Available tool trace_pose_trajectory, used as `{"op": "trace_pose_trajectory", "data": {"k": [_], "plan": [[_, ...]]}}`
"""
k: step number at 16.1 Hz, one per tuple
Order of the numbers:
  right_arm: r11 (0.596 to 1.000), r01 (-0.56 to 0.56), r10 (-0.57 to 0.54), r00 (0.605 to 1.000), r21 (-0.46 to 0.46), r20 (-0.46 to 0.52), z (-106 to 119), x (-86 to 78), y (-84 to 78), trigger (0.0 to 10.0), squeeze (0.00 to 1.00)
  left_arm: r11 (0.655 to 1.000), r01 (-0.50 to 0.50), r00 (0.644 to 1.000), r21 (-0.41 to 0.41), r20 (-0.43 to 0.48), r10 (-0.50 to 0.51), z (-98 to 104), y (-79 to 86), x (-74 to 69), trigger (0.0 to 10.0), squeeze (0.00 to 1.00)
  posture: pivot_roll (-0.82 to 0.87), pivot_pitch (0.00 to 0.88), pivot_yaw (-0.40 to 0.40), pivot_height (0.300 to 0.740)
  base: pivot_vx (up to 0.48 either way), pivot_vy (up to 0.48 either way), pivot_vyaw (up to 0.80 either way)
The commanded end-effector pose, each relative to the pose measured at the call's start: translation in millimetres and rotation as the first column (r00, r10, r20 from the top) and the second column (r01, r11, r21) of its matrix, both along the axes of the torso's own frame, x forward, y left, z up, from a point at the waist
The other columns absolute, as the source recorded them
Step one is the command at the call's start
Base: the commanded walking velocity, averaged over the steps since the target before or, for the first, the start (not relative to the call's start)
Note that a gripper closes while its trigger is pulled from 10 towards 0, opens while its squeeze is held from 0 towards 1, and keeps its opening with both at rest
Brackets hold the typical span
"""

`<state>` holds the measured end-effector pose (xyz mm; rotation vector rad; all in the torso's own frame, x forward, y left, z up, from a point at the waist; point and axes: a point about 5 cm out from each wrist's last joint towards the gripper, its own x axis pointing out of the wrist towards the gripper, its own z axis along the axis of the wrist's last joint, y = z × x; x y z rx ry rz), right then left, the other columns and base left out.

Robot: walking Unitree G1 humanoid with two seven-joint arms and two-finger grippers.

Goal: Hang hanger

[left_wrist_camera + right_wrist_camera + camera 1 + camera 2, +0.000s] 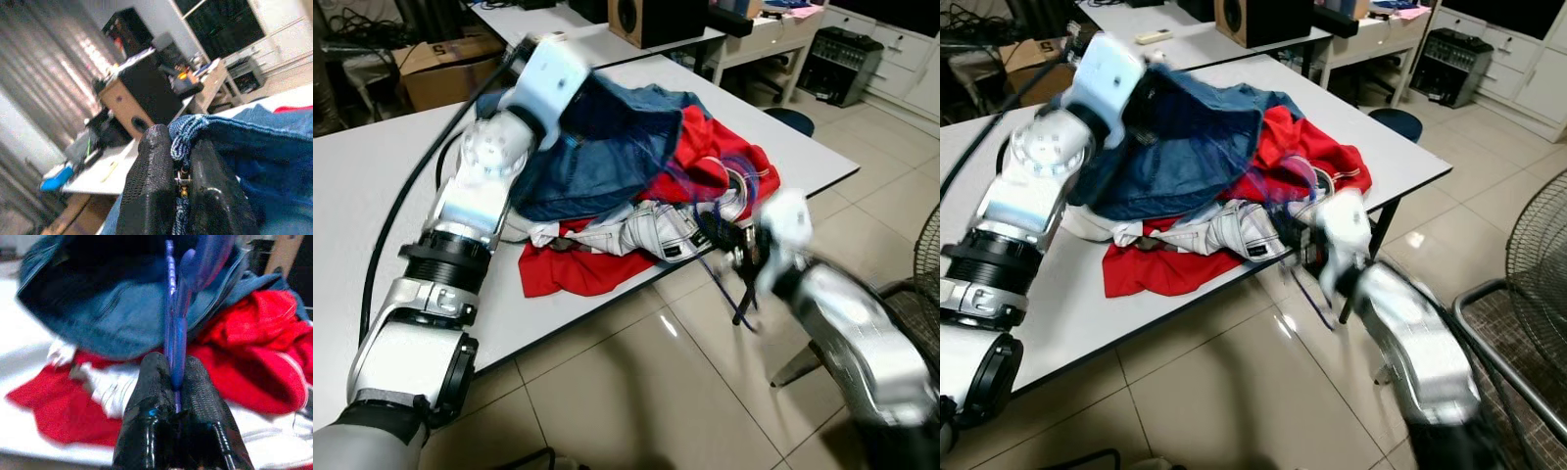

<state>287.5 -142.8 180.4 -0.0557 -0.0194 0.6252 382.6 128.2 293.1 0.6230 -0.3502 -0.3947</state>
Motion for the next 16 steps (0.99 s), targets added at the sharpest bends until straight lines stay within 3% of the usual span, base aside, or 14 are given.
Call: {"op": "trace_pose_trajectory", "data": {"k": [1,3,5,8,9,10,11,12,13,14,15,16], "plan": [[0.998,0.051,-0.050,0.998,0.048,-0.030,1,6.0,-6.3,10.0,0.00,0.999,0.048,0.998,0.018,0.029,-0.049,14,-7.5,-4.8,0.0,0.00,-0.01,0.000,0.044,0.740,0.000,0.000,0.00],[0.987,0.087,-0.081,0.995,0.132,-0.053,8,19.1,-6.5,10.0,0.00,0.994,0.105,0.994,0.035,0.020,-0.106,18,-15.2,-11.2,0.0,0.00,-0.02,0.000,0.044,0.740,0.000,0.000,0.00],[0.962,0.120,-0.087,0.987,0.246,-0.138,10,35.6,-5.0,10.0,0.00,0.985,0.168,0.986,0.031,-0.006,-0.168,19,-25.9,-17.3,0.0,0.00,-0.02,0.000,0.038,0.740,0.000,0.000,0.00],[0.938,0.076,-0.039,0.993,0.338,-0.113,22,42.5,2.4,10.0,0.00,0.982,0.188,0.982,0.037,-0.037,-0.186,13,-32.6,-19.1,0.0,0.00,-0.01,0.000,0.027,0.740,0.000,0.000,0.00],[0.919,0.063,-0.021,0.993,0.389,-0.112,28,44.2,4.8,10.0,0.00,0.980,0.194,0.980,0.041,-0.053,-0.191,9,-34.9,-19.7,0.5,0.00,-0.01,0.000,0.023,0.740,0.000,0.000,0.00],[0.836,0.062,0.005,0.993,0.544,-0.121,41,51.8,7.7,10.0,0.00,0.976,0.216,0.971,0.035,-0.109,-0.211,-3,-42.0,-21.4,1.6,0.00,-0.01,0.000,0.017,0.740,0.000,0.000,0.00],[0.759,0.083,0.016,0.989,0.646,-0.146,47,59.1,8.6,10.0,0.00,0.971,0.237,0.960,0.005,-0.155,-0.233,-12,-48.4,-23.1,1.6,0.00,-0.01,0.000,0.014,0.740,0.000,0.000,0.00],[0.715,0.101,0.021,0.986,0.692,-0.166,48,63.8,8.9,10.0,0.00,0.968,0.249,0.953,-0.014,-0.176,-0.248,-17,-53.0,-24.2,1.7,0.00,-0.01,0.000,0.013,0.740,0.000,0.000,0.00],[0.679,0.120,0.028,0.982,0.725,-0.188,47,71.5,12.4,10.0,0.00,0.966,0.259,0.946,-0.028,-0.196,-0.259,-23,-60.7,-25.3,2.9,0.00,-0.01,0.000,0.013,0.740,0.000,0.000,0.00],[0.716,0.124,0.019,0.980,0.687,-0.197,44,73.6,15.7,10.0,0.00,0.969,0.244,0.953,-0.027,-0.177,-0.245,-22,-61.5,-23.9,3.5,0.00,-0.01,0.000,0.013,0.740,0.000,0.000,0.00],[0.765,0.123,0.009,0.979,0.632,-0.202,41,73.1,19.0,10.0,0.00,0.978,0.207,0.965,-0.034,-0.155,-0.209,-19,-57.8,-20.9,3.3,0.00,-0.01,0.000,0.008,0.740,0.000,0.000,0.00],[0.831,0.122,-0.015,0.980,0.542,-0.197,38,70.8,21.8,10.0,0.00,0.986,0.157,0.980,-0.048,-0.118,-0.161,-12,-51.0,-17.7,0.7,0.00,-0.01,0.000,0.007,0.740,0.000,0.000,0.00]]}}
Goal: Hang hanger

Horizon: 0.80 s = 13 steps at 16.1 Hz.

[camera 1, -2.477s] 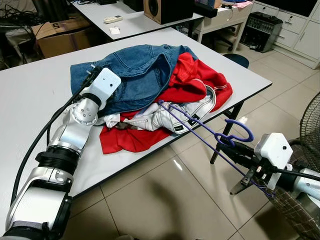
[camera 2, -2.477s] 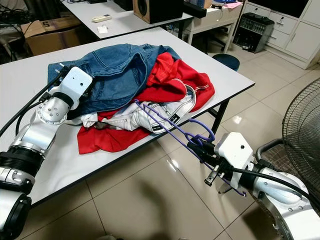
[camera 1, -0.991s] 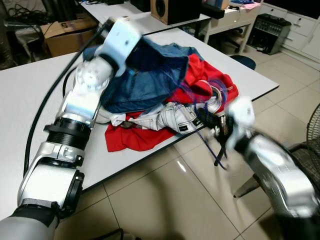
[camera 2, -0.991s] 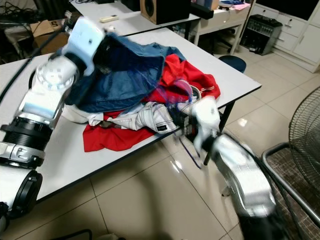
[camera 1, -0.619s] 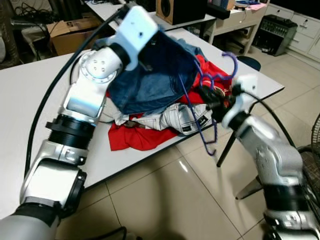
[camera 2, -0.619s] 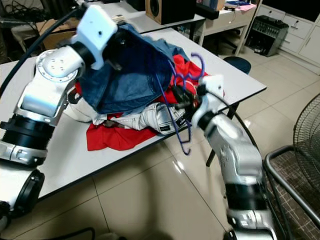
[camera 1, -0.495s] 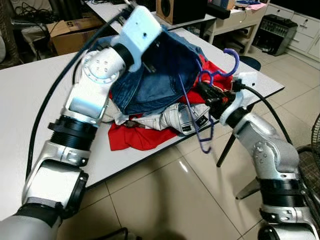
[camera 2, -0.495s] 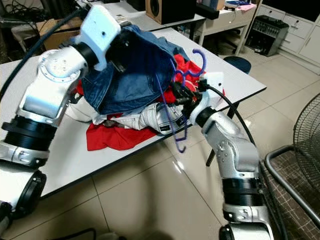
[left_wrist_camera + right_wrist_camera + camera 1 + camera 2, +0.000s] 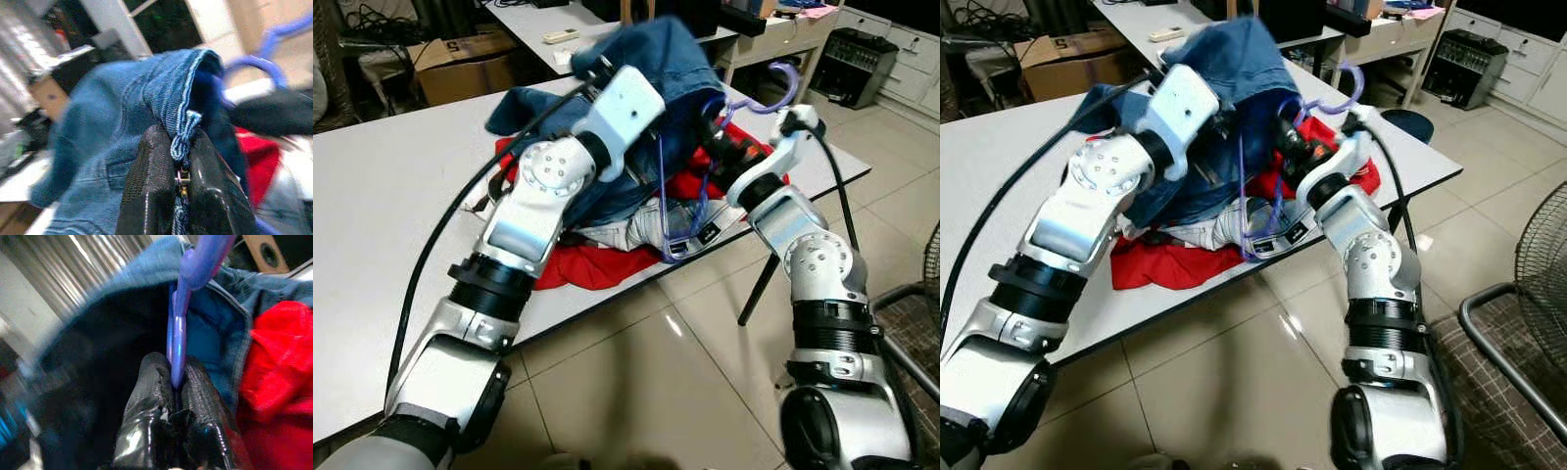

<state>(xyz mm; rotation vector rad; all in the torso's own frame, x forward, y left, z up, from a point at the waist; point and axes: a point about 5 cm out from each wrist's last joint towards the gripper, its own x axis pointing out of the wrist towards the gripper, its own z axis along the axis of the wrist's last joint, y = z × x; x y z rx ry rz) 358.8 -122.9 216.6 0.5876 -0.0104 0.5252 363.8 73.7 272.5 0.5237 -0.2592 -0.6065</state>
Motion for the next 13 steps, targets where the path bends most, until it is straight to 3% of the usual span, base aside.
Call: {"op": "trace_pose_trajectory", "data": {"k": [1,3,5,6,9,11,12,13], "plan": [[0.987,-0.044,0.048,0.999,-0.156,0.021,-4,-8.0,5.5,10.0,0.00,0.995,-0.069,0.996,-0.073,0.058,0.073,19,12.8,4.4,0.0,0.00,-0.01,0.000,0.008,0.740,0.000,0.000,0.00],[0.913,-0.153,0.181,0.983,-0.378,0.041,-15,-31.0,6.5,10.0,0.00,0.964,-0.146,0.985,-0.222,0.055,0.161,36,28.9,10.4,0.0,0.00,-0.01,0.000,0.012,0.740,0.000,0.000,0.00],[0.818,-0.255,0.325,0.944,-0.516,0.049,-22,-58.1,3.3,10.0,0.00,0.954,-0.207,0.973,-0.217,0.056,0.224,36,36.7,15.8,0.0,0.00,-0.02,0.000,0.025,0.740,0.000,0.000,0.00],[0.802,-0.271,0.349,0.936,-0.532,0.049,-23,-63.1,2.6,10.0,0.00,0.952,-0.218,0.971,-0.214,0.053,0.234,35,37.7,17.0,0.0,0.00,-0.02,0.000,0.025,0.740,0.000,0.000,0.00],[0.762,-0.289,0.425,0.899,-0.579,0.110,-6,-105.2,-22.1,10.0,0.00,0.922,-0.329,0.940,-0.204,0.021,0.340,21,52.5,26.4,0.0,0.00,-0.03,0.000,0.060,0.740,0.000,0.000,0.00],[0.824,-0.203,0.362,0.907,-0.528,0.217,15,-126.5,-43.5,10.0,0.00,0.879,-0.348,0.932,-0.325,-0.022,0.361,27,70.4,25.3,0.0,0.00,-0.04,0.000,0.084,0.740,0.000,0.000,0.00],[0.871,-0.069,0.235,0.928,-0.487,0.290,26,-127.7,-56.1,10.0,0.00,0.856,-0.333,0.933,-0.396,-0.005,0.361,39,81.4,20.8,0.0,0.00,-0.05,0.000,0.097,0.740,0.000,0.000,0.00],[0.906,0.045,0.113,0.932,-0.420,0.344,36,-127.6,-67.2,10.0,0.00,0.836,-0.288,0.928,-0.468,0.078,0.363,65,92.2,12.1,0.0,0.00,-0.05,0.000,0.102,0.740,0.000,0.000,0.00]]}}
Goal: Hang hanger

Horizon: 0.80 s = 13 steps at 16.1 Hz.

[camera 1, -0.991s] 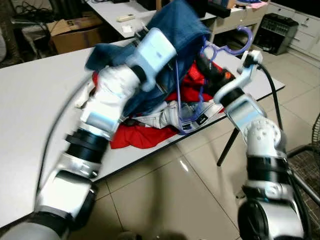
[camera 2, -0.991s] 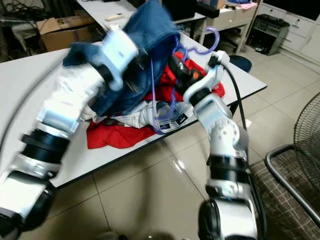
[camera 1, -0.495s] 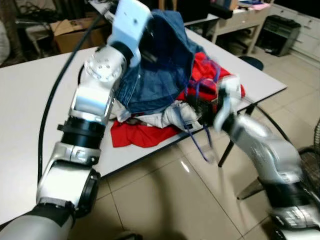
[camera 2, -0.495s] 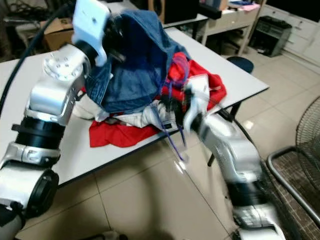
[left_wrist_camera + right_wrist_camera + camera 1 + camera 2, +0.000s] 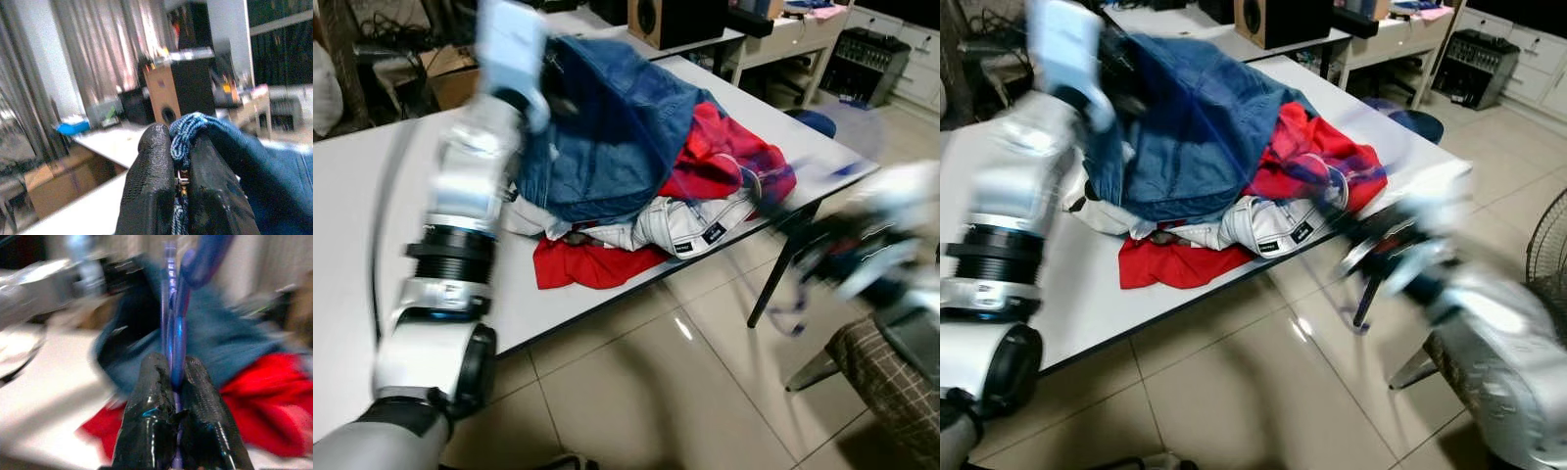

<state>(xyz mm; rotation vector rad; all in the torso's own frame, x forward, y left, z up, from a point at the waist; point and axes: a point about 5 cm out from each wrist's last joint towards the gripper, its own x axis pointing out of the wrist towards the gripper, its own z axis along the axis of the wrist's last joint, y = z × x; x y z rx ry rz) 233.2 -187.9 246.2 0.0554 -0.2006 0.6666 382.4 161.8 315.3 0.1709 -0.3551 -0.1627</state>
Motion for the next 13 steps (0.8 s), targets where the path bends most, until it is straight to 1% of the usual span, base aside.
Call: {"op": "trace_pose_trajectory", "data": {"k": [1,2,3,4,5,6,7,8,9,10,11,12,13], "plan": [[0.998,0.056,-0.057,0.998,0.040,0.036,10,-1.9,-5.8,10.0,0.00,0.999,-0.006,0.990,-0.049,0.144,0.013,39,9.6,-11.4,0.0,0.00,-0.05,0.000,0.103,0.740,0.000,0.000,0.00],[0.991,0.121,-0.124,0.991,0.061,0.043,12,0.4,-10.0,10.0,0.00,0.993,-0.089,0.946,-0.074,0.306,0.107,85,30.9,-27.0,0.0,0.00,-0.05,0.000,0.097,0.740,0.000,0.000,0.00],[0.988,0.136,-0.140,0.989,0.074,0.043,13,1.3,-10.2,10.0,0.00,0.986,-0.147,0.912,-0.082,0.375,0.167,105,42.5,-35.5,0.0,0.00,-0.05,0.000,0.097,0.740,0.000,0.000,0.00],[0.984,0.145,-0.149,0.988,0.099,0.043,14,2.6,-7.8,10.0,0.00,0.956,-0.279,0.829,-0.093,0.480,0.288,135,65.5,-54.0,0.0,0.00,-0.04,0.000,0.081,0.740,0.000,0.000,0.00],[0.989,0.121,-0.123,0.992,0.085,0.024,11,3.0,-0.4,10.0,0.00,0.923,-0.381,0.777,-0.051,0.523,0.350,146,78.9,-69.4,0.0,0.00,-0.03,0.000,0.066,0.740,0.000,0.000,0.00],[0.992,0.108,-0.109,0.994,0.071,0.015,10,3.1,3.1,10.0,0.00,0.915,-0.402,0.775,-0.025,0.524,0.354,147,80.6,-73.1,0.0,0.00,-0.02,0.000,0.062,0.740,0.000,0.000,0.00],[0.996,0.072,-0.072,0.997,0.042,-0.004,5,3.6,12.5,10.0,0.00,0.919,-0.393,0.818,0.033,0.469,0.333,132,77.0,-71.7,0.0,0.00,-0.01,0.000,0.042,0.740,0.000,0.000,0.00],[0.998,0.059,-0.059,0.998,0.034,-0.009,3,3.9,16.1,10.0,0.00,0.922,-0.385,0.834,0.049,0.446,0.325,124,75.2,-70.5,0.0,0.00,-0.01,0.000,0.042,0.740,0.000,0.000,0.00],[0.999,0.042,-0.041,0.999,0.020,-0.034,-2,8.2,26.2,10.0,0.00,0.927,-0.372,0.884,0.054,0.327,0.335,90,74.6,-65.3,0.0,0.00,0.00,0.000,0.023,0.740,0.000,0.000,0.00],[0.999,0.045,-0.045,0.998,0.009,-0.050,-8,12.0,32.8,10.0,0.00,0.910,-0.407,0.896,0.085,0.232,0.379,59,78.0,-63.1,0.0,0.00,0.00,0.000,0.012,0.740,0.000,0.000,0.00],[0.999,0.046,-0.046,0.997,0.008,-0.055,-10,12.7,35.2,10.0,0.00,0.899,-0.428,0.894,0.096,0.194,0.405,46,79.8,-63.2,0.0,0.00,0.00,0.000,0.010,0.740,0.000,0.000,0.00],[0.999,0.048,-0.048,0.997,0.009,-0.062,-13,13.6,40.1,10.0,0.00,0.885,-0.451,0.891,0.113,0.113,0.440,20,79.3,-64.1,0.0,0.00,0.01,0.000,0.003,0.740,0.000,0.000,0.00],[0.999,0.045,-0.044,0.997,0.004,-0.067,-16,13.8,45.1,10.0,0.00,0.901,-0.420,0.907,0.114,0.019,0.420,-6,68.7,-65.0,0.0,0.00,0.01,0.000,-0.003,0.740,0.000,0.000,0.00]]}}
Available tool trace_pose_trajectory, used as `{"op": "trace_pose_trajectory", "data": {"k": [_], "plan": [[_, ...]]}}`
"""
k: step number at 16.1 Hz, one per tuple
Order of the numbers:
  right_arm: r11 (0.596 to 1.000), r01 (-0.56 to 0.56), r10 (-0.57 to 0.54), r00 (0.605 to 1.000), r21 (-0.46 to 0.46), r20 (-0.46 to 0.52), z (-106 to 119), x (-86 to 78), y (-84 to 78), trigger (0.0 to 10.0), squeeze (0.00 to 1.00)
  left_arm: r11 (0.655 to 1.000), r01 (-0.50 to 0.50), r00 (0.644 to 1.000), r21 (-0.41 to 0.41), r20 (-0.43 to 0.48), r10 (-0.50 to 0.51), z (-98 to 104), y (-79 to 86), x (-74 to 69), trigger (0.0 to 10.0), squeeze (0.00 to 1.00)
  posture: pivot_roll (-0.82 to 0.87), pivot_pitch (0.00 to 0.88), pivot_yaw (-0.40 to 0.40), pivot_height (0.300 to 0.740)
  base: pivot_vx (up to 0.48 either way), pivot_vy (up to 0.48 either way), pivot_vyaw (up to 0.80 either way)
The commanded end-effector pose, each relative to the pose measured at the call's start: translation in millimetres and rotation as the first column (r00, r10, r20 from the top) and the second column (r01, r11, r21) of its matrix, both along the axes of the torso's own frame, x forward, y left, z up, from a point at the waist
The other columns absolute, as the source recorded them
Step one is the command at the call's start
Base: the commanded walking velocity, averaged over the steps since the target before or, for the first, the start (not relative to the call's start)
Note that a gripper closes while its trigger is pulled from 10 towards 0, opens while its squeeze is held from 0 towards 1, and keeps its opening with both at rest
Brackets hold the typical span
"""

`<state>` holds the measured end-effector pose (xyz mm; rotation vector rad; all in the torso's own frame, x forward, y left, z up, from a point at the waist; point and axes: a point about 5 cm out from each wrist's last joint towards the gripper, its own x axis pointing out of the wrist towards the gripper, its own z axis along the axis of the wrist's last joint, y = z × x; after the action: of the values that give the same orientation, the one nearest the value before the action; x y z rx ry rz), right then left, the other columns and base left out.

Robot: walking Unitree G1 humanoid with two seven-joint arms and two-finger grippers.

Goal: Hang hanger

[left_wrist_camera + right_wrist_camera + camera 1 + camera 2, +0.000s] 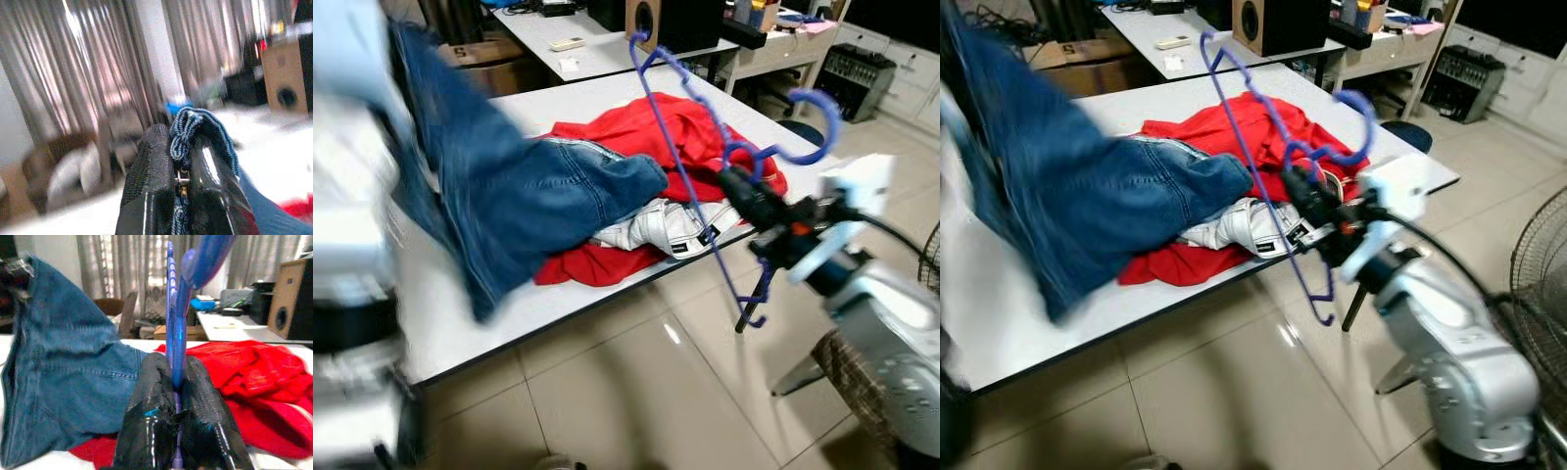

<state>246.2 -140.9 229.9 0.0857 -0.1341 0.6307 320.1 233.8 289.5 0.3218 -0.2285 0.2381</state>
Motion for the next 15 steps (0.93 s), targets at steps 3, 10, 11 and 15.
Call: {"op": "trace_pose_trajectory", "data": {"k": [3,10,11,15], "plan": [[0.998,0.032,-0.033,0.999,-0.052,-0.008,-12,1.3,5.0,10.0,0.00,0.953,0.229,0.967,-0.196,-0.068,-0.246,-35,-53.5,-5.4,10.0,0.00,0.00,0.000,-0.003,0.740,0.000,0.000,0.00],[0.980,0.184,-0.189,0.980,-0.078,-0.061,-38,3.1,-3.5,10.0,0.00,0.929,0.323,0.932,-0.182,-0.106,-0.346,-64,-87.3,-9.5,10.0,0.00,-0.03,0.000,0.028,0.740,-0.181,0.000,0.11],[0.977,0.199,-0.204,0.977,-0.078,-0.063,-39,3.4,-5.2,10.0,0.00,0.928,0.326,0.932,-0.182,-0.104,-0.348,-65,-88.2,-10.0,10.0,0.00,-0.03,0.000,0.030,0.740,-0.274,0.000,0.00],[0.964,0.237,-0.245,0.968,-0.118,-0.062,-47,4.9,-12.6,10.0,0.00,0.915,0.367,0.912,-0.166,-0.130,-0.389,-71,-89.4,-12.8,10.0,0.00,-0.03,0.000,0.029,0.740,0.000,0.000,0.00]]}}
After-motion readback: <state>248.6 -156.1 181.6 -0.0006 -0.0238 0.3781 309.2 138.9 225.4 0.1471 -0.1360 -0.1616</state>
